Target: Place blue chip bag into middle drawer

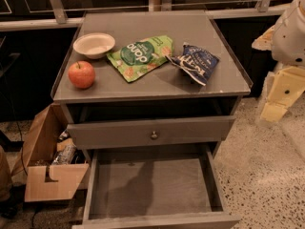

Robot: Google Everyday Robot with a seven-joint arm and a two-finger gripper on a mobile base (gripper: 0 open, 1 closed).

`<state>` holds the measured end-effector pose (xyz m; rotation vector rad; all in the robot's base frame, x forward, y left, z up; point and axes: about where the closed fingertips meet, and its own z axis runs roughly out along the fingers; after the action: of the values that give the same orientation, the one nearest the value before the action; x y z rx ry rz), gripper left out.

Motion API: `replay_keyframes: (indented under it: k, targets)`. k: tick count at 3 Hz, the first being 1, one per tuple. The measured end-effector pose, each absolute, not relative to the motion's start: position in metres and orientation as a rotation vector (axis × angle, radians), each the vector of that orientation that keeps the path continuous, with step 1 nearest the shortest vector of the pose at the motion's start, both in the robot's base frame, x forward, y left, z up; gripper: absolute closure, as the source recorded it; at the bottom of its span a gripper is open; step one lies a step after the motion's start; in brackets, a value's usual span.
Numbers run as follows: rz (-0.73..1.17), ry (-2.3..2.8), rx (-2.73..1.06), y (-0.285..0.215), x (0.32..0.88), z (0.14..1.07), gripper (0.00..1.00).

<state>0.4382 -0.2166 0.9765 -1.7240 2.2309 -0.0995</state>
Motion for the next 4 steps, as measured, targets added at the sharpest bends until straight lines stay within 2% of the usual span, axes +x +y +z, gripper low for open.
replay_keyframes:
  k: [2,4]
  targets:
    - [-0.101,2.187,-1.725,-0.210,0.448,0.976,0.00]
    - [0.014,2.181,-1.765,-0.193,0.493,0.963,0.00]
